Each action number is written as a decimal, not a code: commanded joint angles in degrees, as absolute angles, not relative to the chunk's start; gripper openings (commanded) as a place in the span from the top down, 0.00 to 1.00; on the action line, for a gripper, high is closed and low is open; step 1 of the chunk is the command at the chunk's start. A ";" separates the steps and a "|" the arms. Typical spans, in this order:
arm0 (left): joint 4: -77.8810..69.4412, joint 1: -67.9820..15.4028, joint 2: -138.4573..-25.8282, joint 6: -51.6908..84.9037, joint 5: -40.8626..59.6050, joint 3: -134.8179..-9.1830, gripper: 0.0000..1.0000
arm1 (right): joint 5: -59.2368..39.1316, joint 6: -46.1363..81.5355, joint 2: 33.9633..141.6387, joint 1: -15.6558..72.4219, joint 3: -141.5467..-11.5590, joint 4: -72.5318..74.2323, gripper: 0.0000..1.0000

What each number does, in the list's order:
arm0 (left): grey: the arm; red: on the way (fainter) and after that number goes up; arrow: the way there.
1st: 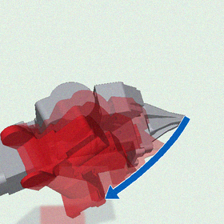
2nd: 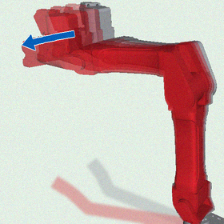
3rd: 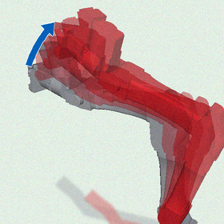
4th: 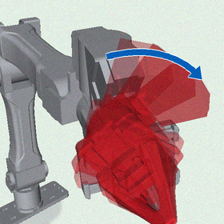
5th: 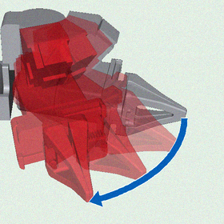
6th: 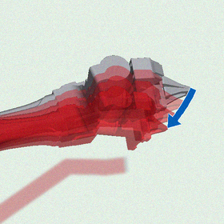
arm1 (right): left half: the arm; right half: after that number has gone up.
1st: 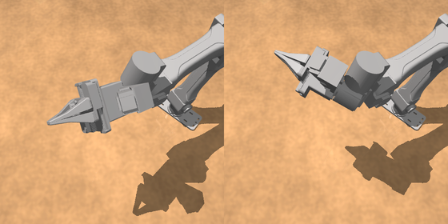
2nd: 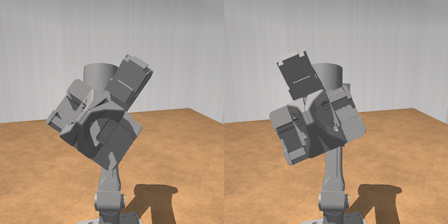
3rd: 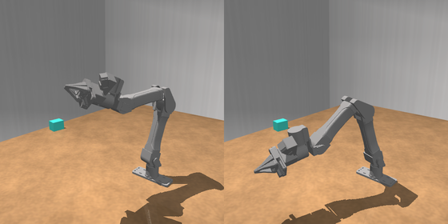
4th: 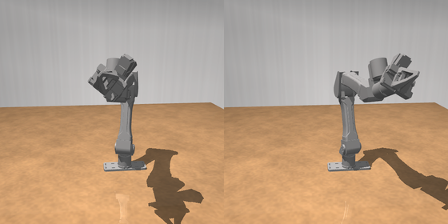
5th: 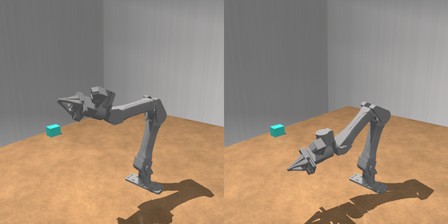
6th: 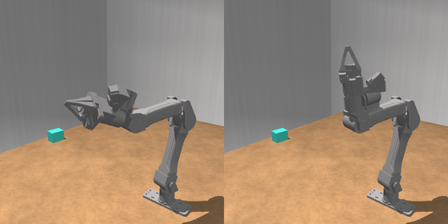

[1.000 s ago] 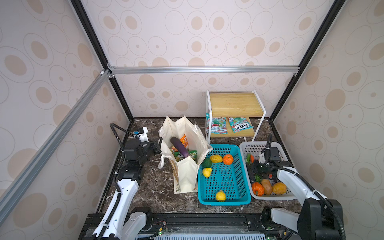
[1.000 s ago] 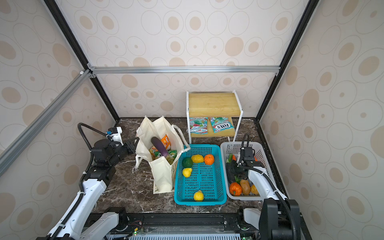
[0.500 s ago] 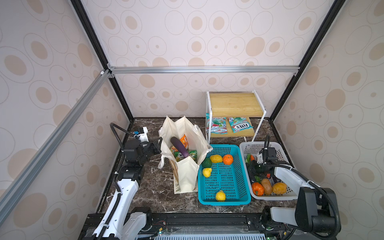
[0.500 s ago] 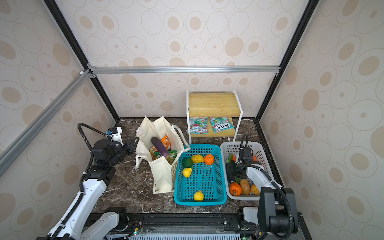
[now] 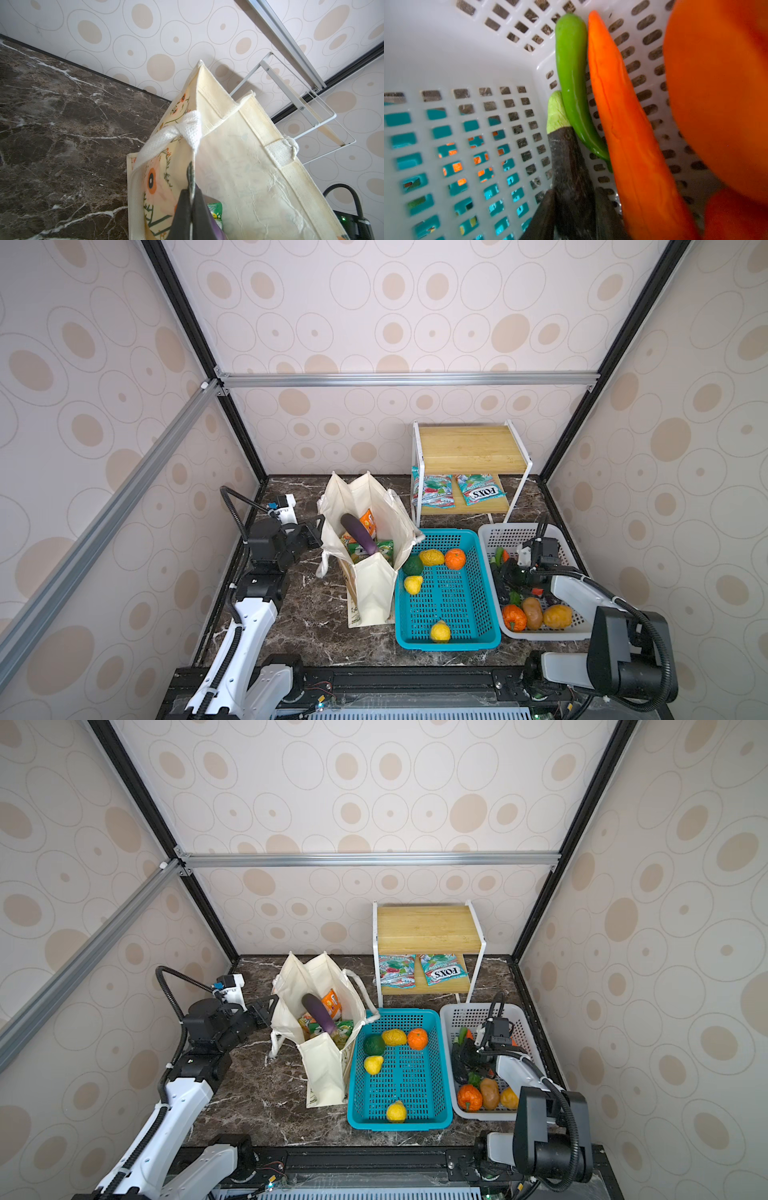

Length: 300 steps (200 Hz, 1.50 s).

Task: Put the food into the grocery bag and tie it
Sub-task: 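Lower the right gripper and close it on the dark green-stemmed eggplant, then lift the dark eggplant with the right gripper and carry it over the tote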

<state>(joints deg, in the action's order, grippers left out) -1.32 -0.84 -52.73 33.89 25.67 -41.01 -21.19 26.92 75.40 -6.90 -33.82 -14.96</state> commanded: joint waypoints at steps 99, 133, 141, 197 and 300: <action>-1.01 -0.74 -53.33 34.44 26.63 -40.16 1.00 | -11.72 25.13 64.98 -6.83 -37.98 -23.89 0.77; -1.12 -0.75 -53.32 34.60 26.63 -40.28 1.00 | -9.91 25.80 61.14 -6.85 -39.87 -25.08 0.78; -1.24 -0.75 -53.29 34.75 26.63 -40.27 1.00 | -10.53 26.10 59.87 -6.78 -40.35 -25.07 0.78; -1.49 -0.70 -52.92 35.42 26.63 -40.12 1.00 | -15.60 25.84 51.73 -6.74 -45.58 -26.30 0.78; -2.68 -0.76 -51.73 36.80 28.42 -39.74 1.00 | -10.89 30.14 55.37 17.74 -67.39 -24.26 0.80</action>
<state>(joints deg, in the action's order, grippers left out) -2.50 -0.84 -52.58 35.81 26.76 -40.60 -15.29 29.10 51.59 9.47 -63.09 -26.20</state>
